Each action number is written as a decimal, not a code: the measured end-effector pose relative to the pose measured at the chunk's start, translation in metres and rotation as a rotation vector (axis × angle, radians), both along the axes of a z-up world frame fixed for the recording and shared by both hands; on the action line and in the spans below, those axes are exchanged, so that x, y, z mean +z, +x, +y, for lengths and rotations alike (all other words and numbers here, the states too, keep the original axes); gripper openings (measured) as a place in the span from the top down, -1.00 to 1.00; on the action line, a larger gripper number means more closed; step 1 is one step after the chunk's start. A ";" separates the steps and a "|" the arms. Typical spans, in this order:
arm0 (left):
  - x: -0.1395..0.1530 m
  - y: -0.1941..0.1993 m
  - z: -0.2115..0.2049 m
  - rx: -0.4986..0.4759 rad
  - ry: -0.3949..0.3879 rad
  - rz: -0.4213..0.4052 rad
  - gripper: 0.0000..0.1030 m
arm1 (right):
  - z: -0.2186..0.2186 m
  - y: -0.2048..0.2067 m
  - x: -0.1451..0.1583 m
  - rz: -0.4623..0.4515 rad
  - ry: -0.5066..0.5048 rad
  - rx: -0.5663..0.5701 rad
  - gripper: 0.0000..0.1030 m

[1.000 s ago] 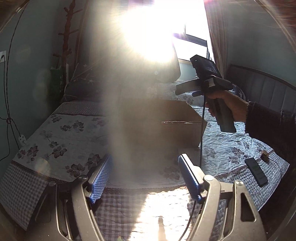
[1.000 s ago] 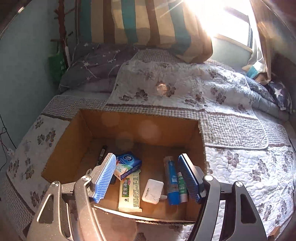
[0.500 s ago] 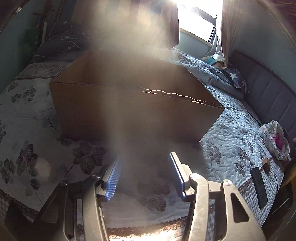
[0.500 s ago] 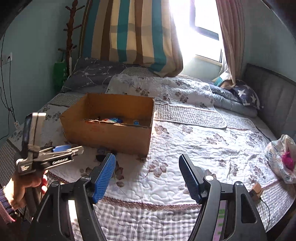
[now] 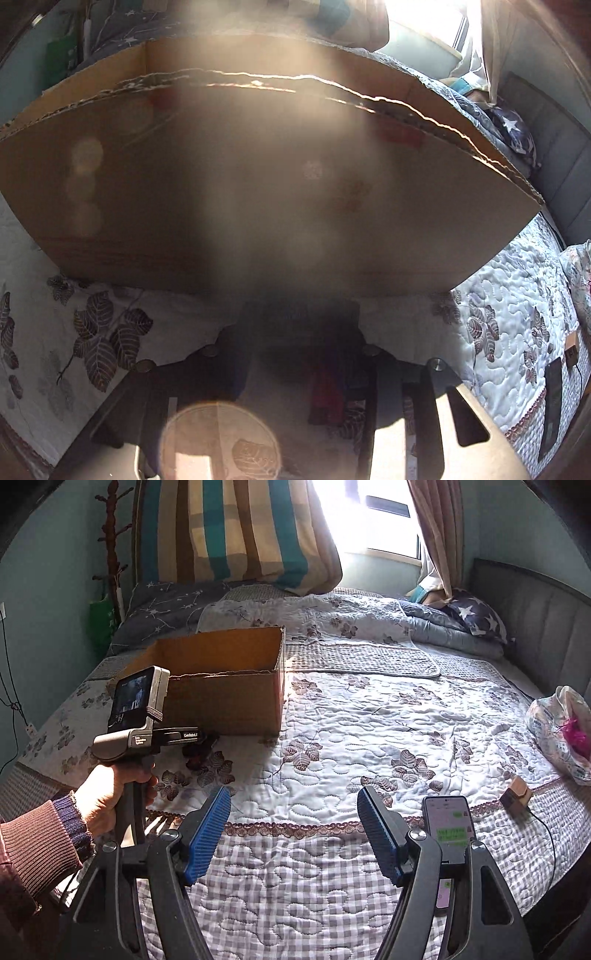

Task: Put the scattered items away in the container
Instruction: 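Grasp the blue-labelled round bottle with the left gripper while the right grasps the red-black lighter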

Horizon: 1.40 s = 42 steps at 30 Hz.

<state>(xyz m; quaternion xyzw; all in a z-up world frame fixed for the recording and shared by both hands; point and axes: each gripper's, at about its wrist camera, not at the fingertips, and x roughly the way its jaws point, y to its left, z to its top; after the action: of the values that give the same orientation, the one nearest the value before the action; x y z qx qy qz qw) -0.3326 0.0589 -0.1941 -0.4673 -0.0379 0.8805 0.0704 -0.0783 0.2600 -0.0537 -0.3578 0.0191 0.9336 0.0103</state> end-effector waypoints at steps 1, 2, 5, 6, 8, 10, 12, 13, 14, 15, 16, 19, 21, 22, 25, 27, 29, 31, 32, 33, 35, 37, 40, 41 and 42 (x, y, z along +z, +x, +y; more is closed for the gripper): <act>-0.001 -0.001 0.000 0.001 -0.005 0.000 -1.00 | 0.000 -0.001 -0.001 -0.004 -0.004 0.000 -0.39; -0.002 -0.002 0.000 0.002 -0.005 0.001 -1.00 | 0.000 -0.001 -0.003 -0.009 -0.008 -0.001 -0.39; -0.005 0.001 -0.004 -0.010 -0.015 -0.013 -1.00 | -0.002 -0.004 -0.004 -0.014 -0.018 0.007 -0.39; -0.005 0.005 -0.007 -0.021 -0.026 -0.004 -1.00 | -0.003 -0.005 -0.004 -0.012 -0.015 0.012 -0.39; -0.004 0.016 -0.015 -0.045 -0.054 0.012 -1.00 | -0.005 -0.006 -0.003 -0.008 -0.017 0.021 -0.39; -0.004 0.029 -0.029 -0.056 -0.064 0.028 -1.00 | -0.007 -0.008 -0.003 -0.003 -0.021 0.026 -0.39; -0.005 0.042 -0.045 -0.061 -0.073 0.046 -1.00 | -0.010 -0.009 -0.004 -0.005 -0.022 0.030 -0.39; -0.007 0.047 -0.053 -0.068 -0.057 0.051 -1.00 | -0.011 -0.010 -0.005 -0.007 -0.026 0.032 -0.39; -0.009 0.051 -0.060 -0.078 -0.040 0.041 -1.00 | -0.012 -0.011 -0.006 -0.010 -0.030 0.035 -0.39; -0.011 0.053 -0.065 -0.086 -0.036 0.033 -1.00 | -0.015 -0.012 -0.007 -0.014 -0.033 0.039 -0.39; -0.011 0.056 -0.067 -0.096 -0.041 0.040 -1.00 | -0.018 -0.013 -0.009 -0.018 -0.036 0.045 -0.39; -0.010 0.060 -0.065 -0.105 -0.077 0.051 -1.00 | -0.028 -0.018 -0.014 -0.029 -0.042 0.067 -0.39; -0.009 0.062 -0.062 -0.107 -0.101 0.058 -1.00 | -0.035 -0.024 -0.017 -0.035 -0.052 0.077 -0.39; -0.008 0.063 -0.062 -0.109 -0.099 0.063 -1.00 | -0.037 -0.026 -0.018 -0.037 -0.059 0.080 -0.39; 0.006 0.071 -0.070 -0.090 -0.061 0.102 -1.00 | -0.043 -0.035 -0.021 -0.044 -0.077 0.082 -0.39; 0.024 0.087 -0.078 -0.083 -0.050 0.154 -1.00 | -0.047 -0.043 -0.024 -0.050 -0.080 0.082 -0.39; 0.043 0.107 -0.086 -0.087 -0.041 0.203 -1.00 | -0.054 -0.056 -0.031 -0.062 -0.094 0.080 -0.39; 0.060 0.130 -0.099 -0.091 -0.026 0.237 -1.00 | -0.061 -0.075 -0.040 -0.084 -0.129 0.070 -0.39; 0.068 0.141 -0.104 -0.093 -0.023 0.250 -1.00 | -0.065 -0.086 -0.046 -0.099 -0.151 0.062 -0.39; 0.076 0.152 -0.108 -0.095 -0.025 0.260 -1.00 | -0.069 -0.098 -0.053 -0.111 -0.170 0.046 -0.39; 0.089 0.174 -0.116 -0.095 -0.035 0.270 -1.00 | -0.081 -0.124 -0.067 -0.142 -0.199 0.028 -0.39; 0.094 0.196 -0.130 -0.080 -0.021 0.261 -1.00 | -0.096 -0.149 -0.082 -0.176 -0.192 -0.001 -0.39; 0.096 0.218 -0.142 -0.056 -0.013 0.242 -1.00 | -0.115 -0.183 -0.105 -0.241 -0.170 -0.047 -0.39; 0.097 0.223 -0.145 -0.048 -0.008 0.236 -1.00 | -0.119 -0.193 -0.112 -0.257 -0.169 -0.069 -0.39; 0.097 0.226 -0.148 -0.041 -0.007 0.233 -1.00 | -0.121 -0.200 -0.118 -0.274 -0.185 -0.084 -0.39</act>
<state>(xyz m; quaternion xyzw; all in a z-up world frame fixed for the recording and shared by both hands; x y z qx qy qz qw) -0.1063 -0.0893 -0.0969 -0.3627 -0.0166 0.9274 0.0906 -0.2786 0.1386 -0.1717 -0.4800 0.1182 0.8691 0.0189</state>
